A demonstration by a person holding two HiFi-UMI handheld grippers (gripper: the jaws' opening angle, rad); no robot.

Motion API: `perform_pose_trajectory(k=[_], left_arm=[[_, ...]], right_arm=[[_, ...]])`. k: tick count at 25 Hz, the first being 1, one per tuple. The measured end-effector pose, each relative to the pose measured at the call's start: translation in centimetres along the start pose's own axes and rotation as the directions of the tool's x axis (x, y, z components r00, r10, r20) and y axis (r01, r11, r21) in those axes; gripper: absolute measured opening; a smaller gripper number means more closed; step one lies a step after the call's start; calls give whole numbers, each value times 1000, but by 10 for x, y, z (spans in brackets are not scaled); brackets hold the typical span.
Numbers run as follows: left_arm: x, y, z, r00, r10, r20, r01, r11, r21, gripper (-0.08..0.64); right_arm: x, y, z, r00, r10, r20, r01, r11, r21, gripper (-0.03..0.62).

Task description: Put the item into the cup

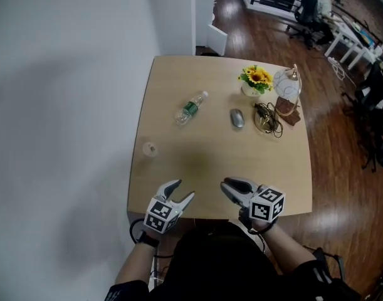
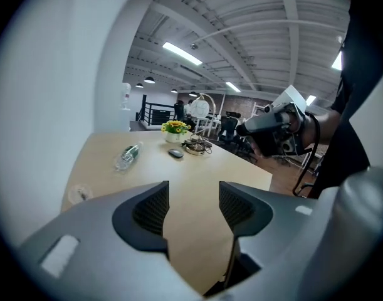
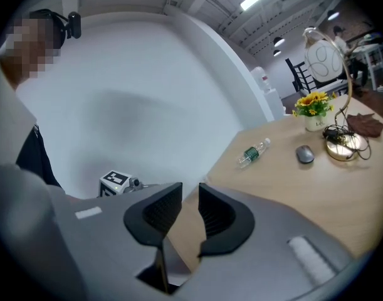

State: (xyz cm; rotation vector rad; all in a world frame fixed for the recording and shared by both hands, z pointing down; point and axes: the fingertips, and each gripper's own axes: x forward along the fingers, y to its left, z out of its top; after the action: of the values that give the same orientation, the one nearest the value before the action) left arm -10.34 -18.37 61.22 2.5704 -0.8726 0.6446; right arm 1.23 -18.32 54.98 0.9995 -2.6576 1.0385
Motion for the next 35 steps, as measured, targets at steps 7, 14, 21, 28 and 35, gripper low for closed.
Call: perform_pose_trajectory(k=[7, 14, 21, 28, 35], left_arm=[[-16, -48, 1, 998, -58, 28, 58, 998, 13, 244], [-27, -106, -17, 998, -52, 24, 52, 999, 2, 243], [-37, -199, -44, 997, -66, 37, 67, 997, -29, 242], [-61, -266, -63, 998, -63, 19, 64, 998, -28, 235], [-82, -296, -77, 998, -60, 12, 61, 998, -27, 236]], right_arm=[[-41, 26, -15, 998, -9, 54, 9, 1000, 2, 95], [-98, 47, -41, 996, -3, 88, 3, 1000, -9, 94], [-164, 70, -95, 996, 21, 89, -22, 1000, 3, 94], [-214, 89, -147, 996, 48, 81, -52, 998, 47, 77], [-240, 109, -159, 988, 79, 129, -81, 997, 8, 9]])
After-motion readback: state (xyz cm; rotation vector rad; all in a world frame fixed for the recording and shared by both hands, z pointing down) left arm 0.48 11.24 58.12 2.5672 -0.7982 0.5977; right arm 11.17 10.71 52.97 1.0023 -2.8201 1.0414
